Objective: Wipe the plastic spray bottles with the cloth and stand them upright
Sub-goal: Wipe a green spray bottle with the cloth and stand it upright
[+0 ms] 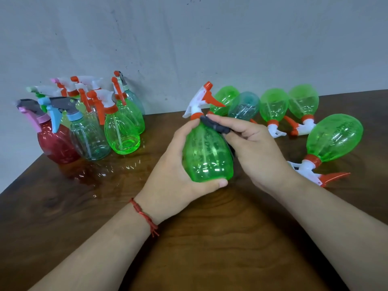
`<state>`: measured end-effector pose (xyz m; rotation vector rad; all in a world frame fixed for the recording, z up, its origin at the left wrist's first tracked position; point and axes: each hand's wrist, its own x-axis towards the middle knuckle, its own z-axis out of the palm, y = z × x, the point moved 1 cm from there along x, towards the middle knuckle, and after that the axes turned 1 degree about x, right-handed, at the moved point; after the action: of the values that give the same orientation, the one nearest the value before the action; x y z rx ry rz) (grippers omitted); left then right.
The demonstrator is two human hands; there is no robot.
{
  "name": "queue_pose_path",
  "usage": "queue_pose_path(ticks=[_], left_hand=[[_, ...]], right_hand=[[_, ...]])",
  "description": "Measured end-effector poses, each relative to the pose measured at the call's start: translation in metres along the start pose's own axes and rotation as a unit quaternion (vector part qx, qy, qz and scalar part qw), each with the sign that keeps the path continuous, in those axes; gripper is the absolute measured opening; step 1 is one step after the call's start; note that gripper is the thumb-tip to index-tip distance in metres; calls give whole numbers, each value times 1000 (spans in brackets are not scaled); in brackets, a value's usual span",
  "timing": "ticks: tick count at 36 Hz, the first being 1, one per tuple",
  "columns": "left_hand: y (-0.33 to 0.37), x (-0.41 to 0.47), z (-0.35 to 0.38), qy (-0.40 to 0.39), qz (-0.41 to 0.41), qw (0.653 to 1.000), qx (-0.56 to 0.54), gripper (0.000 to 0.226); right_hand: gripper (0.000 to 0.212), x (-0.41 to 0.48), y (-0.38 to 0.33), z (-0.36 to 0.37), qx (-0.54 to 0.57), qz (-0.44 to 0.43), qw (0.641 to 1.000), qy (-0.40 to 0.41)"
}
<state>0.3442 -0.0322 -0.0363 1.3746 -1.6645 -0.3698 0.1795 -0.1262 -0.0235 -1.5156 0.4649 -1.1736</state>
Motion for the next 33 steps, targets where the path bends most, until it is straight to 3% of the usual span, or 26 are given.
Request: queue_pose_path(ticks=[6,11,15,24,28,33], left_hand=[[-11,4,-3,79,-58,994,-51,114],[-18,10,-12,142,-100,985,-24,110],[-15,9,-13,145,-92,985,31,112],[-4,4,-5,24,30,995,90,121],[-4,3,-8,9,47,997,56,121],[-5,4,-9,46,19,999,-16,114]], right_hand=[[45,-3,0,2,-132,-82,987,-32],[47,-12,1,8,-224,-128,963,-74],[47,-16,4,11,-262,-161,948,-79],[53,-3,-5,3,-152,-84,985,-4],[53,-4,-9,5,-59,-32,998,0],[49,-4,-9,7,-56,-21,998,0]])
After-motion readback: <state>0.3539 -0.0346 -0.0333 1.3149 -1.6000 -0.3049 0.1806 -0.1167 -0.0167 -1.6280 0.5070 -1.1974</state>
